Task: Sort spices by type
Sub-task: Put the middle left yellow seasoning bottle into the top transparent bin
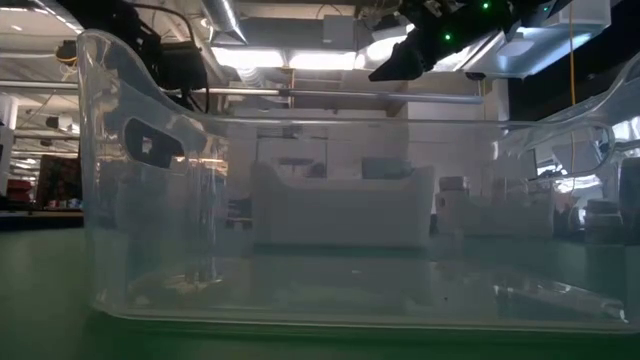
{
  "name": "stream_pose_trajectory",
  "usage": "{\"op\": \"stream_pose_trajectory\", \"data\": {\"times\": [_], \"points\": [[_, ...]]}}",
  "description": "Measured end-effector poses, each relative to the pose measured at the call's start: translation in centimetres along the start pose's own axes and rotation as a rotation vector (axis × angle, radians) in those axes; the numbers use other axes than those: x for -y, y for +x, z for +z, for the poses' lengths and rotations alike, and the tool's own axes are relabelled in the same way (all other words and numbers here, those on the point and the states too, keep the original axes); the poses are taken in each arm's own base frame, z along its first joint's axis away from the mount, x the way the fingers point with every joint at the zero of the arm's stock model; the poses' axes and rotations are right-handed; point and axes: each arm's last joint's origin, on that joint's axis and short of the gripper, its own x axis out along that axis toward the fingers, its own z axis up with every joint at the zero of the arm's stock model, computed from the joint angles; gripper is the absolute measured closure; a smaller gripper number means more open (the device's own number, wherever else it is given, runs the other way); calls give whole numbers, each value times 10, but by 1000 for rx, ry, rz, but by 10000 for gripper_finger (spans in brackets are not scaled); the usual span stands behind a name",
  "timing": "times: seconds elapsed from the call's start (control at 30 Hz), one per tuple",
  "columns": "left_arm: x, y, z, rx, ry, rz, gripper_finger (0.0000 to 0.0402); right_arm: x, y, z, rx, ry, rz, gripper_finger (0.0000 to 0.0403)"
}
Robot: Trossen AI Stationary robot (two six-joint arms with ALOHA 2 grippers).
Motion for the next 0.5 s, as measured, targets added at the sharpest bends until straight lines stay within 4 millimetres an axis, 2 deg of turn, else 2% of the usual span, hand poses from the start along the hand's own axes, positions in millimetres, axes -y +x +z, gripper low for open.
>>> {"op": "stream_pose_trajectory", "data": {"times": [0.2,0.5], "points": [[-1,4,-6,-12,13,9,143,0,0,0,0,0,0,97],[-1,3,-6,-17,66,14,137,0,0,0,0,0,0,97]]}}
